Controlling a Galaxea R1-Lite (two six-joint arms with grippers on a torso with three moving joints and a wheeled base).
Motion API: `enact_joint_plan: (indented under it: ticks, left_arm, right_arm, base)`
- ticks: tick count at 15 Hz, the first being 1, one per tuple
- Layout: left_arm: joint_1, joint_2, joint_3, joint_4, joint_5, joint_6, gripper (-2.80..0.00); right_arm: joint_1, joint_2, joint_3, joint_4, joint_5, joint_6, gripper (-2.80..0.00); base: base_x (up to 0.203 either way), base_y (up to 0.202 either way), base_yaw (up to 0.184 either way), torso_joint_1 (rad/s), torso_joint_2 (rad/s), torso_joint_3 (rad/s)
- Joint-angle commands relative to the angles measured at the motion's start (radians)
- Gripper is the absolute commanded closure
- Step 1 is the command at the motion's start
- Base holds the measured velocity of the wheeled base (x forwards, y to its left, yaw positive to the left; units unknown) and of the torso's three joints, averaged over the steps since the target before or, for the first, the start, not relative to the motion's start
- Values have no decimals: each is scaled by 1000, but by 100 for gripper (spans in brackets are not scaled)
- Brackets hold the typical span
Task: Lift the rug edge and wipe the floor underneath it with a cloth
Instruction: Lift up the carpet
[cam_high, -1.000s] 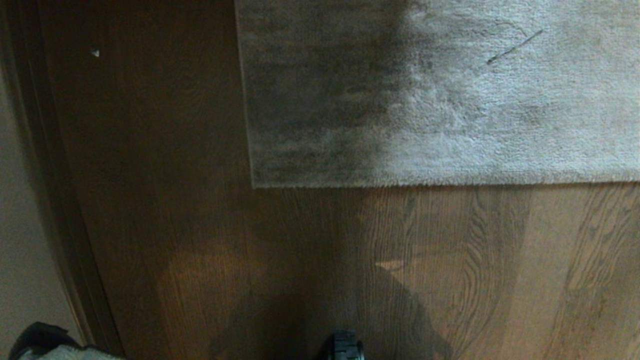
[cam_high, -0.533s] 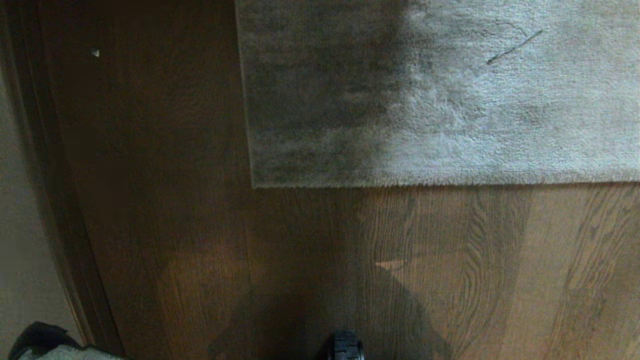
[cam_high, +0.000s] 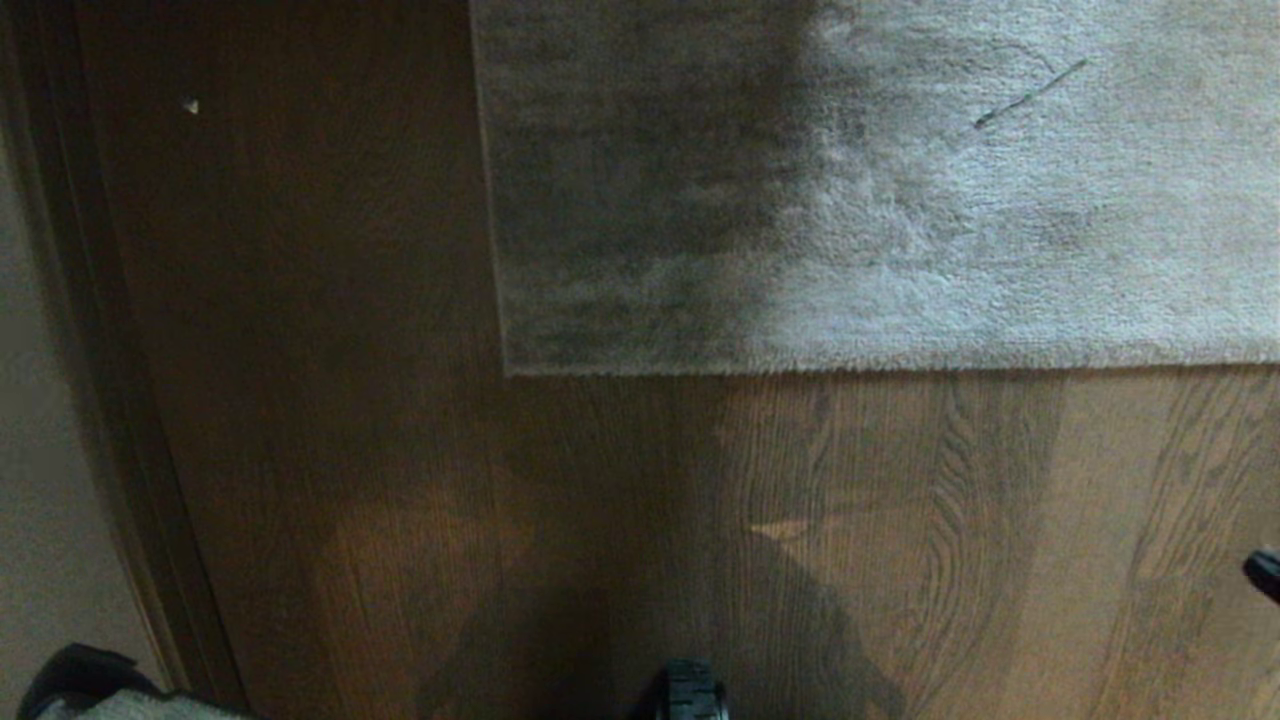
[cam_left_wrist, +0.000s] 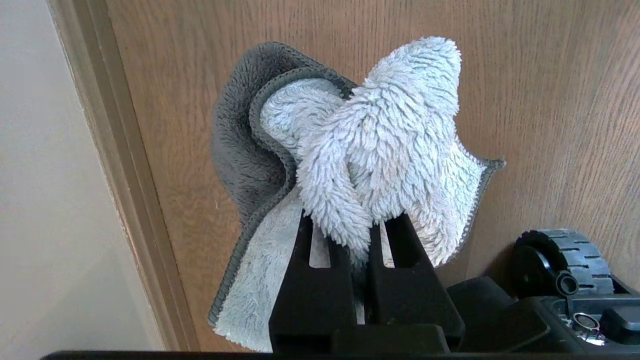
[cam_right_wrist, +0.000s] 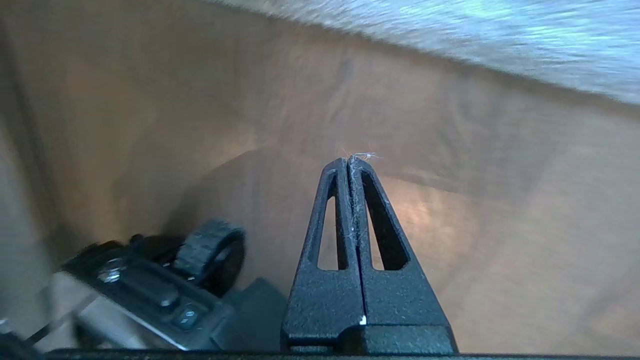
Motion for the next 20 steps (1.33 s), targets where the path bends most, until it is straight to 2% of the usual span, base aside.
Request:
enact_joint_plan:
  ticks: [1, 3, 5, 6, 9, 12, 14, 16, 18, 20]
  left_arm:
    - [0, 0, 0, 0, -1, 0, 0]
    - [0, 0, 0, 0, 1, 0, 0]
    - [0, 0, 0, 0, -1, 0, 0]
    - [0, 0, 0, 0, -1, 0, 0]
    - [0, 0, 0, 0, 0, 0, 0]
    - [0, 0, 0, 0, -1, 0, 0]
    - [0, 0, 0, 0, 0, 0, 0]
    - [0, 0, 0, 0, -1, 0, 0]
    - [0, 0, 0, 0, 0, 0, 0]
    - [0, 0, 0, 0, -1, 0, 0]
  right_arm:
    - [11, 247, -6, -83, 59, 0, 0]
    - [68, 337, 18, -161, 102, 30, 0]
    - [212, 375, 32, -198, 113, 123, 0]
    - [248, 421, 36, -215, 115, 149, 0]
    - [311, 610, 61, -337, 117, 176, 0]
    - [349, 846, 62, -594, 109, 184, 0]
    - [416, 974, 44, -787, 43, 232, 0]
    - [511, 1064, -8, -893, -118, 327, 0]
    - [553, 1128, -69, -993, -226, 391, 0]
    - [573, 1168, -73, -1024, -258, 415, 0]
  base:
    - [0, 0, 0, 0, 0, 0]
    - [0, 0, 0, 0, 0, 0]
    - [0, 0, 0, 0, 0, 0]
    - [0, 0, 0, 0, 0, 0]
    - [0, 0, 0, 0, 0, 0]
    - [0, 0, 0, 0, 0, 0]
    - [0, 0, 0, 0, 0, 0]
    - [0, 0, 0, 0, 0, 0]
    - [0, 0, 0, 0, 0, 0]
    - [0, 0, 0, 0, 0, 0]
